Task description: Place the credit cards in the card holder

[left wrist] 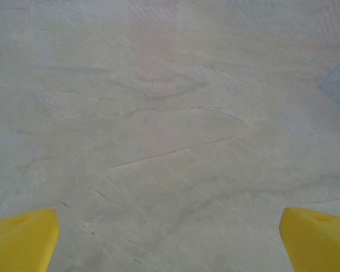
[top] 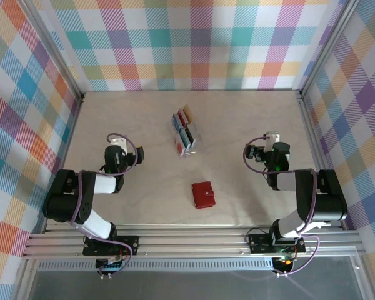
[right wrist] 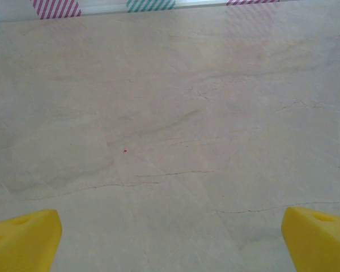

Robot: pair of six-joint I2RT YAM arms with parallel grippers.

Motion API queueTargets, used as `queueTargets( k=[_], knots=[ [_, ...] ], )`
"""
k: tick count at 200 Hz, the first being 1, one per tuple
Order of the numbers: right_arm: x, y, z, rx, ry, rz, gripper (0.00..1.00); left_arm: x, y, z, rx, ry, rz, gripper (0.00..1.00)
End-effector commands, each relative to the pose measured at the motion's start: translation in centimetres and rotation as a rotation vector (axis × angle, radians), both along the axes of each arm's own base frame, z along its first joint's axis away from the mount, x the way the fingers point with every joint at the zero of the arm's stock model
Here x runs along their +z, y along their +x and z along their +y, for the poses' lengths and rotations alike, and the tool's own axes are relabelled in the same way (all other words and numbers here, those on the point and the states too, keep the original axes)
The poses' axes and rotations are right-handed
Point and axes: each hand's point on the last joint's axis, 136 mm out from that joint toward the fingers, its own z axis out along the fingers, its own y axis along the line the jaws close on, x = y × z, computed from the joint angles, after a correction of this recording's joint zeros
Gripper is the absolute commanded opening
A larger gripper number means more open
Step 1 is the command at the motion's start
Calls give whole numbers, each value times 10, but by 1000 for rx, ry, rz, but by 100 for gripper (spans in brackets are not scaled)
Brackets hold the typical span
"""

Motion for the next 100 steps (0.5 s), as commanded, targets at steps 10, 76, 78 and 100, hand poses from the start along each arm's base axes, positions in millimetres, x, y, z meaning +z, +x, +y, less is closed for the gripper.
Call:
queueTargets(
  k=[10,76,78,100],
  knots=[
    [8,5,1,18,-1,-27,100,7,7,3,-5,6,-18,100],
    [9,5,1,17,-2,-29,100,7,7,2,-7,8,-20,100],
    [9,5,1,16,-2,-30,100,7,7,2,-8,10,-21,100],
    [9,5,1,17,-3,-30,100,7,6,2,-6,15,-20,100]
  ],
)
